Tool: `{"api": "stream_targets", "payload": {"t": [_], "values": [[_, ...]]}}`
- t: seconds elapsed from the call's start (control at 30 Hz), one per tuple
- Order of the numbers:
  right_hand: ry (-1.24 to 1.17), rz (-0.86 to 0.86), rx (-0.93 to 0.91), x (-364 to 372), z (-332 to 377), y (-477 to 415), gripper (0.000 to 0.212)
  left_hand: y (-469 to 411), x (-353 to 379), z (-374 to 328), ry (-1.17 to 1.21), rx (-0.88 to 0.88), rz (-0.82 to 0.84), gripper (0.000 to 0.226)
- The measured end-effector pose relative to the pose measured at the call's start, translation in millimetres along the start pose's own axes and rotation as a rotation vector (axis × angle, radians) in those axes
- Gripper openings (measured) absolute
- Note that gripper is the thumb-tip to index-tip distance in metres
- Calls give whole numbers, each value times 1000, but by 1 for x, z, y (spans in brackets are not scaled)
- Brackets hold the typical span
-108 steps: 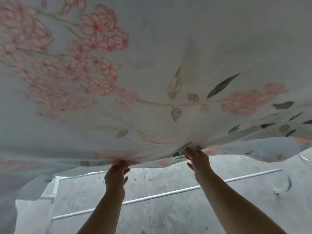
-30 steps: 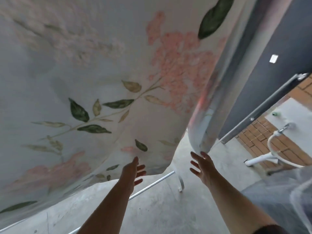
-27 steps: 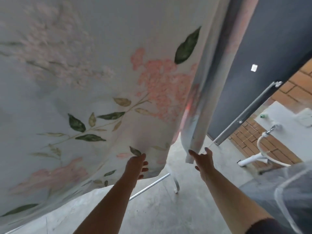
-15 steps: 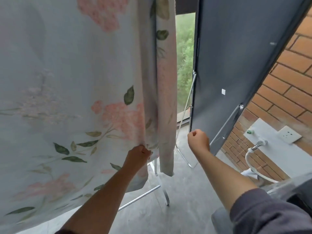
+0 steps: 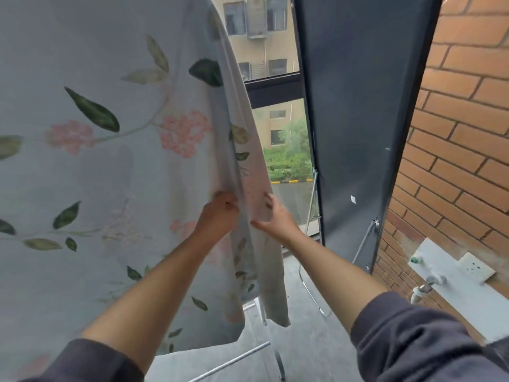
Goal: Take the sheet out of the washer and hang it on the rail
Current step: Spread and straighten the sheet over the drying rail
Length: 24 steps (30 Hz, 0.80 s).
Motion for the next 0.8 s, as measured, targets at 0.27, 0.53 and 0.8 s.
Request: {"api": "stream_targets", "payload": {"t": [0.27, 0.53, 0.8], "values": [[154, 28, -39, -26, 57, -40, 62, 12, -55, -82, 223, 252, -1, 44], [529, -132, 83, -120, 49, -34, 25, 3, -56, -129, 112, 378, 63, 48], [652, -216, 91, -197, 59, -62, 23, 17, -66, -165, -590, 655, -301, 34]]}}
Point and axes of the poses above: each hand's wrist, its own y-axis away from the middle knuckle, its own x-axis out of the palm, z = x × y, the point moved 7 cm from there along -y, towards the middle knuckle, and after that the axes turned 10 degrees about -x, right-handed, at the moved point
